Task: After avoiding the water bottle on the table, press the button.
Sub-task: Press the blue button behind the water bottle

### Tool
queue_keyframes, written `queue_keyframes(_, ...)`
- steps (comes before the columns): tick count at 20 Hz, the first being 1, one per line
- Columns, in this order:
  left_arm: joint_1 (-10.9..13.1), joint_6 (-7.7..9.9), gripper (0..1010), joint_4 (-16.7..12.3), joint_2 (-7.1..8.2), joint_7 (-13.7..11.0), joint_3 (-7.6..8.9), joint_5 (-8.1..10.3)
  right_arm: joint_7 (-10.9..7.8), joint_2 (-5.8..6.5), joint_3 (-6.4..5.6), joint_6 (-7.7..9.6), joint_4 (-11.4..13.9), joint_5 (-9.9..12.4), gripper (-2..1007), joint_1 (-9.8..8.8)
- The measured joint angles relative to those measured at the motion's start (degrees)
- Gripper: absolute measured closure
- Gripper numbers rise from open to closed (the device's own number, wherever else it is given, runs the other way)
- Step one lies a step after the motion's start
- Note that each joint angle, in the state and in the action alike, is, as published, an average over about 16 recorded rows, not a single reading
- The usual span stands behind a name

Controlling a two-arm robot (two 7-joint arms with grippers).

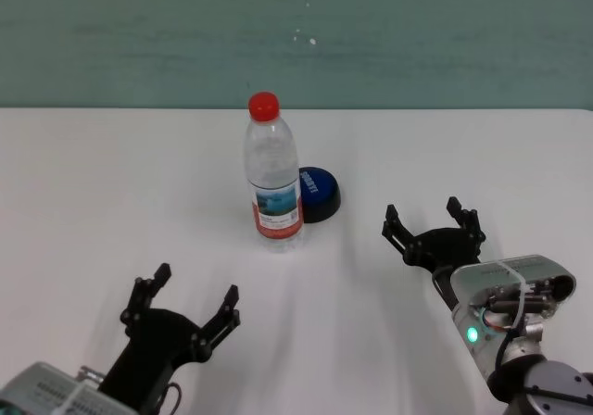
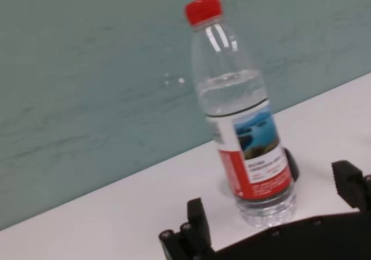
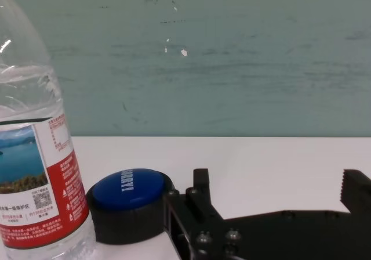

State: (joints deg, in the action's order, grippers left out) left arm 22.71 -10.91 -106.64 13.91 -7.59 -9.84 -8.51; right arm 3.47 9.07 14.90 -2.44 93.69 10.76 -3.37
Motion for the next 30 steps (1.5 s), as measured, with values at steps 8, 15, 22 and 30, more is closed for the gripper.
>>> queue_keyframes(8, 0.4, -4.09, 10, 1.9, 0.97, -1.3, 3.06, 2.94, 0.0, 0.0, 0.0, 0.0, 0.0, 0.0, 1, 0.0)
queue_keyframes(15, -2.0, -6.86, 10, 5.0, 1.66, -4.2, 3.93, 6.63, 0.0, 0.0, 0.0, 0.0, 0.0, 0.0, 1, 0.0)
queue_keyframes(22, -4.9, -5.68, 10, 6.8, 1.72, -5.7, 3.39, 8.41, 0.0, 0.0, 0.0, 0.0, 0.0, 0.0, 1, 0.0)
queue_keyframes(30, -7.0, -3.1, 10, 7.9, 1.76, -5.5, 2.46, 7.78, 0.0, 0.0, 0.0, 0.0, 0.0, 0.0, 1, 0.0)
